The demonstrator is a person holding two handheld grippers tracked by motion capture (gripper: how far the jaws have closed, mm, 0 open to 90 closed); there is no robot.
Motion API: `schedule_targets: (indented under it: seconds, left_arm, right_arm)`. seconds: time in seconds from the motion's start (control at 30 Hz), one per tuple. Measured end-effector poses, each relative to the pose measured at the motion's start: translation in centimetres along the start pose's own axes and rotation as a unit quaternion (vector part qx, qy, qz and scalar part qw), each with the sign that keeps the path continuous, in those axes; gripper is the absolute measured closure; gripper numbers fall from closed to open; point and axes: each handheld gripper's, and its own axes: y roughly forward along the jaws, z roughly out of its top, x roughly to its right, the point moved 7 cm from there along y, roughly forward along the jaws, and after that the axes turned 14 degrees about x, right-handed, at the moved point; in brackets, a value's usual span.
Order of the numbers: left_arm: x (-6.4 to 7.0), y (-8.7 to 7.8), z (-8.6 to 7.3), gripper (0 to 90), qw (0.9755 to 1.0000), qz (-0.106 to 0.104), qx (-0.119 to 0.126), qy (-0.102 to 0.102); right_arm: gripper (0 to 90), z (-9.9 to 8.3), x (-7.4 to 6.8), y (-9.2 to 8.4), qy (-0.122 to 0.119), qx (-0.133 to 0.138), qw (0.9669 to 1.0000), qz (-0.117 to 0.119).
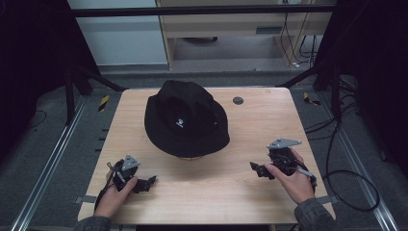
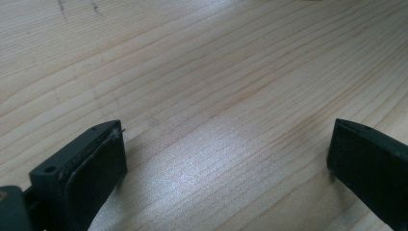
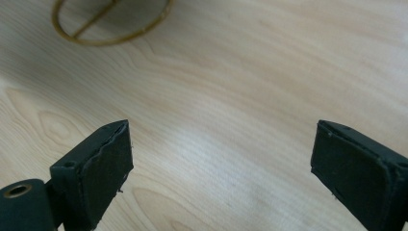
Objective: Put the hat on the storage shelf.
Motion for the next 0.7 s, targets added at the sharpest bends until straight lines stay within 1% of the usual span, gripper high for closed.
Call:
schedule_targets:
  seconds: [0.1,0.23,0.27,0.3,0.37,0.47,0.5,0.6,0.63,0.7]
  left_arm:
    - [0.0,0.0,0.0,0.0,1.0000,0.000,0.000,0.000]
    - [0.0,0.0,0.0,0.0,1.0000,0.000,0.000,0.000]
    - [0.0,0.0,0.0,0.0,1.0000,0.000,0.000,0.000]
    - [0.0,0.0,0.0,0.0,1.0000,0.000,0.000,0.000]
    - [0.0,0.0,0.0,0.0,1.0000,0.000,0.000,0.000]
    - [0.0,0.0,0.0,0.0,1.0000,0.000,0.000,0.000]
    - [0.0,0.0,0.0,0.0,1.0000,0.000,0.000,0.000]
    - [0.0,0.0,0.0,0.0,1.0000,0.000,0.000,0.000]
    - [0.0,0.0,0.0,0.0,1.0000,0.000,0.000,0.000]
    - [0.0,0.0,0.0,0.0,1.0000,0.000,0.000,0.000]
  right_arm:
    - [7.8,-1.4,0.2,0.7,0.007,-0.012,0.9999,-0.004]
    - [8.0,-3.1,0.2,1.6,0.007,-0.033,0.9994,-0.011]
    - [7.9,-3.5,0.2,1.8,0.006,-0.039,0.9991,-0.012]
    - [8.0,-3.9,0.2,1.9,0.002,-0.047,0.9987,-0.018]
    - [8.1,-4.7,0.2,2.3,0.005,-0.056,0.9982,-0.021]
    - [6.6,-5.5,0.2,2.6,-0.008,-0.065,0.9974,-0.029]
    - [5.6,-5.6,0.3,2.7,-0.014,-0.059,0.9975,-0.035]
    - [4.4,-5.7,0.2,2.7,-0.011,-0.049,0.9980,-0.040]
    - [3.6,-5.8,0.1,2.7,-0.010,-0.041,0.9983,-0.040]
    - [2.3,-6.0,0.1,2.7,-0.011,-0.015,0.9990,-0.040]
